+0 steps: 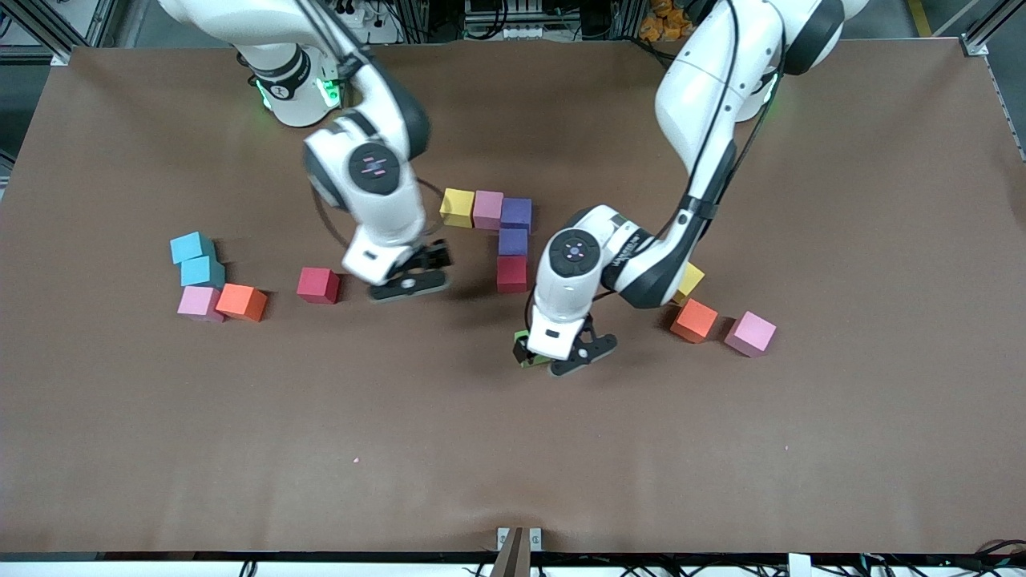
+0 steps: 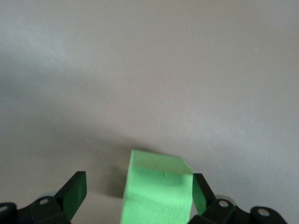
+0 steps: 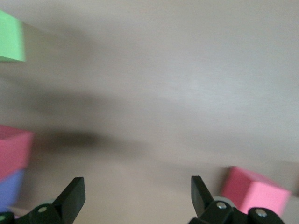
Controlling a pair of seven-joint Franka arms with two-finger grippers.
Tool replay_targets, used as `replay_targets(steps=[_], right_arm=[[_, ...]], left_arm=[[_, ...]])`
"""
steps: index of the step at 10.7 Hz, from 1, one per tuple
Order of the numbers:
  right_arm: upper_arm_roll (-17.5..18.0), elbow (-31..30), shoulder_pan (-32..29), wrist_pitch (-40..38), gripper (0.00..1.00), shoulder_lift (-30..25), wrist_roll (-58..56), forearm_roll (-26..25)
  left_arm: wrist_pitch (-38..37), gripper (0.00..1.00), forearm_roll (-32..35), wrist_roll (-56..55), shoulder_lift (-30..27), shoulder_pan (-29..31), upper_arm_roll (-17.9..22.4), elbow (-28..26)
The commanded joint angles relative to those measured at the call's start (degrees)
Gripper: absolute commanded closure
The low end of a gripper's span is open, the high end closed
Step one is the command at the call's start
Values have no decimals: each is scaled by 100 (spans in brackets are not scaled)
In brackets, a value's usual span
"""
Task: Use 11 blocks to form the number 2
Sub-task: 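Lower the green cube below magenta while the right gripper grasps the red cube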
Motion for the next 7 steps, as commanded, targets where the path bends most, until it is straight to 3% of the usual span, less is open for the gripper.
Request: replay_targets(steps=[1,7], right_arm=[[74,-1115,-745,592,0,-715,-1645,6],[100,-1865,-1821,1104,0,-955,-6262,629]], left_arm=[[2,0,-36,406,250,-105,55,283],[-7,0,-27,496,320,-255,73,283]])
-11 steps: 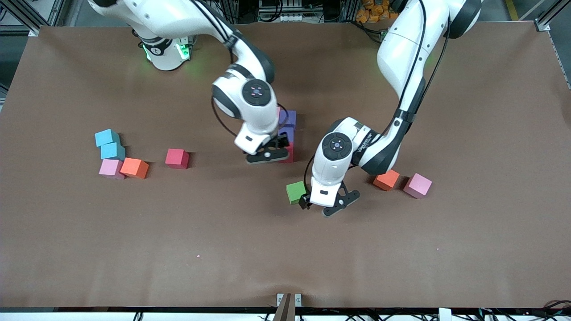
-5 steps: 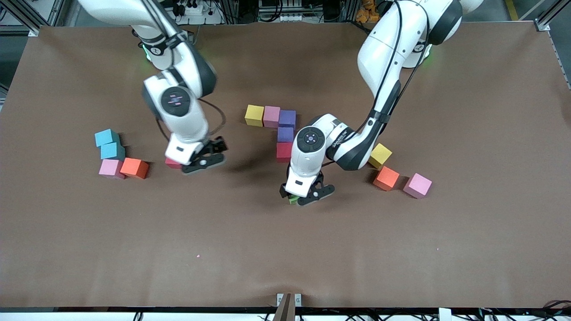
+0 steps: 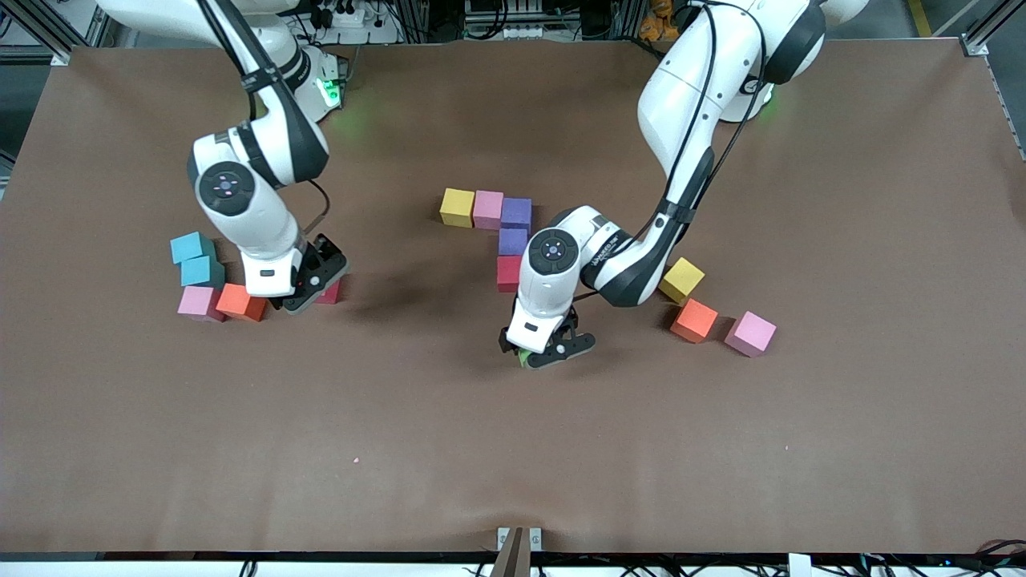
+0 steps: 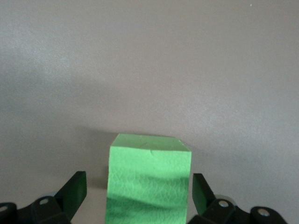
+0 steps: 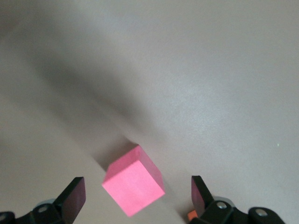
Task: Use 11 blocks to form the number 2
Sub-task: 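Lower the green cube below magenta while the right gripper grasps the red cube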
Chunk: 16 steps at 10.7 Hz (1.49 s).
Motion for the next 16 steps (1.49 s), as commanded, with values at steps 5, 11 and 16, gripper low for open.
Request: replay_targets(steps=[5,11,16], right_arm=[[76,-512,-344,540,0,193,-2726,257],[85,-1085,-388,1764,0,397,-3376,257],[76,-1137,-528,1949,0,485,-3422,257]], left_arm=[[-91,0,-18,351,110,-87,67,116],[-748,70,-360,246,-73,-43,50,125],[-1110,70,-519,-1630,-540,-104,24,125]])
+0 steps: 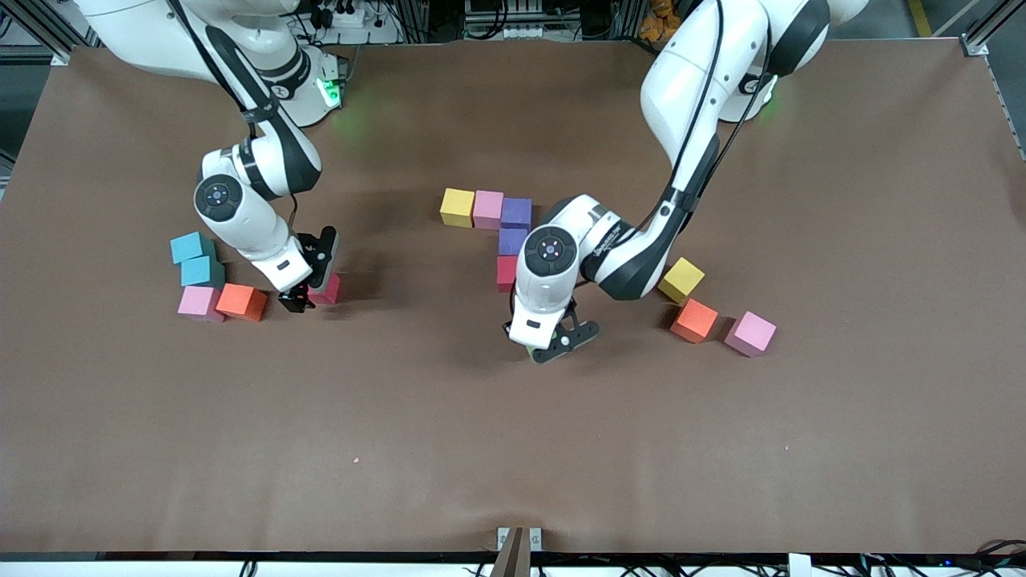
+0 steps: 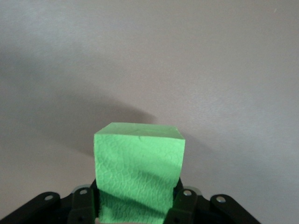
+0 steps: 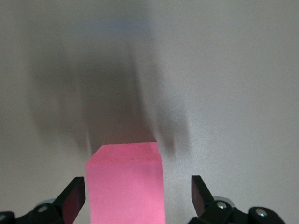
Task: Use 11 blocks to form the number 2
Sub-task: 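Carry the green cube under the magenta cube with the left gripper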
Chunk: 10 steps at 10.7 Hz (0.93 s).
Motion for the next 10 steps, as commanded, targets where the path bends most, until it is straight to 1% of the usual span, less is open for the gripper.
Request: replay_targets(steps=[1,3,4,5,6,7,8,10], right_arm=[[81,-78,-156,126,0,54,-144,117],[89,-78,-261,223,0,151,-73,143],[89,-78,-262,241,2,160,-73,143],[89,-78,-262,241,16,152,-65,143],[89,-78,-262,232,43,160,-47,143],[89,-61,-262,232,56,152,-21,143],[89,-43,-253,215,60,143,-21,135],[89,96,-253,179,65,90,-108,134]], left_arm=[[-119,70,-69,-1078,-229,-132,-6,-87],[-258,70,-51,-2166,-326,-543,81,-78],[-320,70,-25,-2712,-326,-755,90,-78],[-373,69,-25,-3144,-326,-870,90,-78],[-391,70,-34,-3566,-318,-923,82,-61],[-391,70,-34,-3892,-317,-985,64,-43],[-383,69,-42,-4156,-317,-1029,55,-26],[-374,69,-42,-4789,-247,-1082,64,184]])
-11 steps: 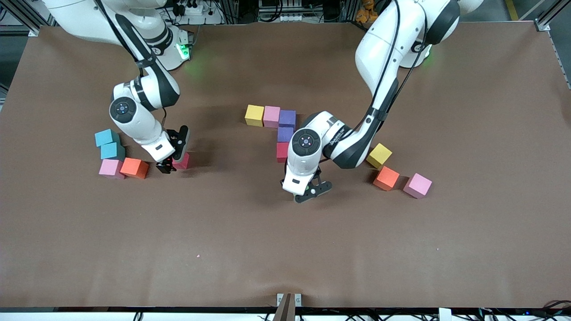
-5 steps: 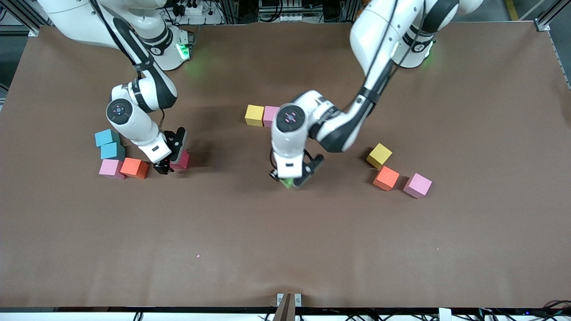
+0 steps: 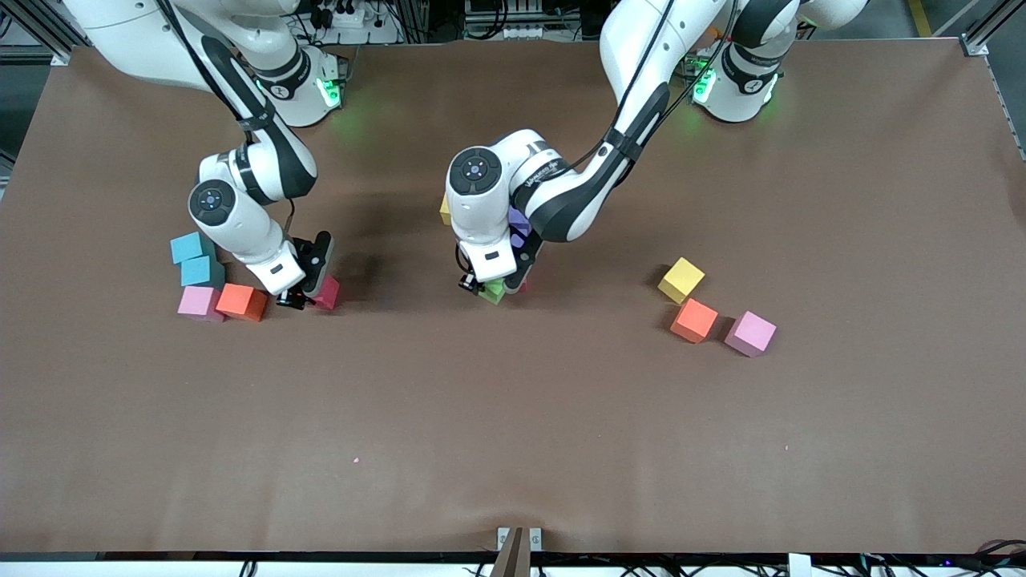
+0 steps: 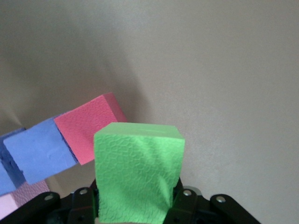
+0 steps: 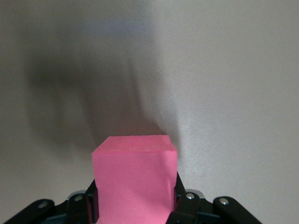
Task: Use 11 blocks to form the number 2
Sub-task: 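Carry the green cube under the magenta cube with the left gripper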
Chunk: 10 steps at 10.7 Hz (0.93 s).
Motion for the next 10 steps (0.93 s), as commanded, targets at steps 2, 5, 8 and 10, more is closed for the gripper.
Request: replay_targets(steps=[2,5,8,10], right_arm=[[86,241,-96,-108,69,-109,-263,91],[103,575,-87,-679,69,-136,-264,91],[95,953,-26,-1057,69,-119,-273,99],[86,988,-26,-1058,69,-110,-351,91]], left_arm=[[-66,69,-42,-902,-40,-168,68,165],[-22,69,-42,-1518,22,-361,76,173],[144,69,-42,-1958,83,-449,103,173],[250,69,-41,-2388,127,-519,242,173]])
